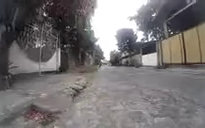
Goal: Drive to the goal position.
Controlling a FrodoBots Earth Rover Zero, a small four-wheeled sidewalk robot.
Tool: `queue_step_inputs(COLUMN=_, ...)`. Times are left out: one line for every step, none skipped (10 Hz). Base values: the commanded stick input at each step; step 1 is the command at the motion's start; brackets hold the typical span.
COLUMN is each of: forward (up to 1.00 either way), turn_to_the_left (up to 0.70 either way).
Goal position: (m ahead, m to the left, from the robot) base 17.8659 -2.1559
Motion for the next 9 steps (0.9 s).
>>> queue_step_inputs(forward=0.7, turn_to_the_left=0.0)
queue_step_inputs(forward=0.7, turn_to_the_left=0.0)
queue_step_inputs(forward=0.7, turn_to_the_left=0.0)
queue_step_inputs(forward=0.69, turn_to_the_left=0.0)
queue_step_inputs(forward=0.68, turn_to_the_left=0.0)
queue_step_inputs(forward=0.68, turn_to_the_left=0.0)
queue_step_inputs(forward=0.68, turn_to_the_left=0.0)
queue_step_inputs(forward=0.68, turn_to_the_left=0.0)
queue_step_inputs(forward=0.68, turn_to_the_left=0.0)
